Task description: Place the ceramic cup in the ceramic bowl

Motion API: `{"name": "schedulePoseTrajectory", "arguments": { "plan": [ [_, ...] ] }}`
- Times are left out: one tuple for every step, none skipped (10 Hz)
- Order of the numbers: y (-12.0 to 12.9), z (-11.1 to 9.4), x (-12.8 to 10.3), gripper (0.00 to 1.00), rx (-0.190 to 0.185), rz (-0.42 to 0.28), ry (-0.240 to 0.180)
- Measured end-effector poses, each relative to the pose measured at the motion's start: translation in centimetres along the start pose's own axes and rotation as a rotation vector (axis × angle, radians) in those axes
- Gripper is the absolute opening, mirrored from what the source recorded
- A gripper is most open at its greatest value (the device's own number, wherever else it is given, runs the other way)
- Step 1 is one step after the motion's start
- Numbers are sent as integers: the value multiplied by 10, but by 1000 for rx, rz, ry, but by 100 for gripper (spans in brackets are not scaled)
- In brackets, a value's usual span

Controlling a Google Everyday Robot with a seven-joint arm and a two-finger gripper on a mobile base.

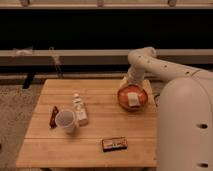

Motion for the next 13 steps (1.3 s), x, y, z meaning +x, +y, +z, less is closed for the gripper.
{"name": "schedulePoseTrajectory", "arguments": {
  "plan": [
    [0,0,0,80,0,0,0],
    [0,0,0,80,1,0,-1],
    [0,0,-1,80,0,-1,-2],
    [4,-2,1,80,-16,-22,-2],
    [9,-8,4,80,-27,-49,-7],
    [24,-18,16,80,-31,-101,-16],
    [38,-24,27,80,-35,-142,-22],
    [56,-31,44,80,-39,-186,-27],
    [77,-39,66,80,-42,-243,-32],
    [97,-44,83,80,-41,-297,-35],
    [115,-46,97,80,-41,-340,-33],
    [144,-48,115,80,-39,-406,-33],
    [163,-49,126,80,-35,-452,-33]
  ]
}}
